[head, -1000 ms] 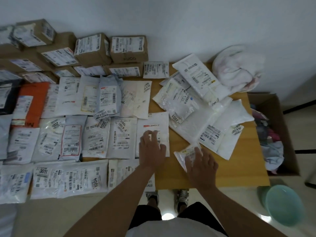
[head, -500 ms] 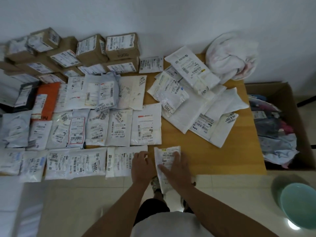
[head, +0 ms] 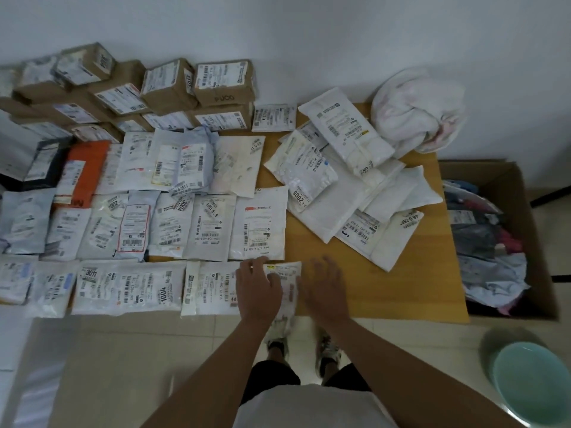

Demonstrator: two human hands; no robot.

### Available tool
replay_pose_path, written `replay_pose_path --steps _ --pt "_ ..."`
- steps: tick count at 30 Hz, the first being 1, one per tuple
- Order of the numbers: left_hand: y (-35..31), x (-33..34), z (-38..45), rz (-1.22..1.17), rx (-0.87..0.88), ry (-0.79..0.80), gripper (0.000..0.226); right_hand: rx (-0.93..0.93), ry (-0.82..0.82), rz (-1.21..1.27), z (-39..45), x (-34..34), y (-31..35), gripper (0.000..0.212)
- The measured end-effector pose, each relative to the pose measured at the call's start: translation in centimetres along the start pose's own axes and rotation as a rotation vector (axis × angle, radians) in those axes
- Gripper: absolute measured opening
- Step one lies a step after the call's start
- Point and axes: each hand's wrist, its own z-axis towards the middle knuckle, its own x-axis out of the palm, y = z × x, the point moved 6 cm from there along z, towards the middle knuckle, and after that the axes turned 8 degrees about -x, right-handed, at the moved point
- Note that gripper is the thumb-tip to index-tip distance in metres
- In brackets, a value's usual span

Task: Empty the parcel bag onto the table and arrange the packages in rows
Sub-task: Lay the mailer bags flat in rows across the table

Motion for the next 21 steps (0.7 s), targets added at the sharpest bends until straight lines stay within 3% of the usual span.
replay_pose_path --steps 3,6,11,15,18,21 --pt "-5.1 2.7 0.1 0.080 0.215 0.108 0.038 0.145 -0.070 -0.208 2.0 -4.8 -7.2 0.074" --pt "-10.1 6.6 0.5 0.175 0.360 0.288 0.054 0.301 0.160 -0.348 2.7 -7.0 -14.1 0.077" --pt "-13.3 12.7 3.1 0.366 0.319 0.545 0.078 0.134 0.275 -0.473 -1.5 -6.5 -16.5 0.069" --pt "-13.9 13.6 2.3 0.505 0.363 0.432 0.078 0.069 0.207 -0.442 -4.2 -7.0 -16.9 0.056" --pt "-15.0 13.5 -0.6 0.402 0.609 0.304 0.063 0.020 0.194 -0.394 -4.8 -7.1 -17.2 0.047" --pt "-13.6 14.6 -4.1 0.406 0.739 0.446 0.053 -0.006 0.189 -0.337 -4.6 -7.3 -17.9 0.048"
